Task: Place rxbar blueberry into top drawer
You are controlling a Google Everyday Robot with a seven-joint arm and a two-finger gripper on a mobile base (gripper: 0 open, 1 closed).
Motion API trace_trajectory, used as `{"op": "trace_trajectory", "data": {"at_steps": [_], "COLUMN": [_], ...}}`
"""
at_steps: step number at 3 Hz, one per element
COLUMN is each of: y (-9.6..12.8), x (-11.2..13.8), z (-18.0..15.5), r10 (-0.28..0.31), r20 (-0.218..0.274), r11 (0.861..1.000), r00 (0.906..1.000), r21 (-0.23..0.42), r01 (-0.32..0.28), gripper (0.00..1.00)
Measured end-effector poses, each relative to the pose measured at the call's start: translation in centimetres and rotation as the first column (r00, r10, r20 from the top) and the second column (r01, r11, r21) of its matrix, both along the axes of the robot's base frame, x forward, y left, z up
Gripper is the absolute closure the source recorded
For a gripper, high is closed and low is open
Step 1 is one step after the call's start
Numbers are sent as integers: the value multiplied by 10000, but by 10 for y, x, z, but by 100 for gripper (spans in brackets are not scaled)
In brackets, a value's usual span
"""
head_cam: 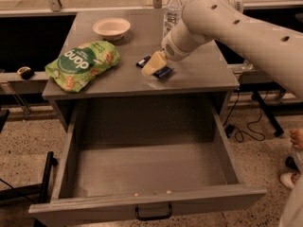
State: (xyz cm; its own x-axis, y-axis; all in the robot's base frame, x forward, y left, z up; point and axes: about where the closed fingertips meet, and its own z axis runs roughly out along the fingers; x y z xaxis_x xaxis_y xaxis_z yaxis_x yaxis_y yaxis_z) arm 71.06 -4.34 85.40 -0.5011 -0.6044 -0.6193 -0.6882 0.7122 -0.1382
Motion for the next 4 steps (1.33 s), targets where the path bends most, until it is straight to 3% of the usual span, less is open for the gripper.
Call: {"op": "trace_trajectory", "data": {"at_steps": [1,3,4], "y": [-10,-12,-7], "x": [6,8,7], "z": [-18,-16,2], "r10": [-423,-350,239], "r20": [-471,-599,-257], "r11": [9990,9988,9879], "r00": [9980,9976,9994], "r21": [150,335,1541], "r01": [431,371,-197], "gripper": [50,97,100]}}
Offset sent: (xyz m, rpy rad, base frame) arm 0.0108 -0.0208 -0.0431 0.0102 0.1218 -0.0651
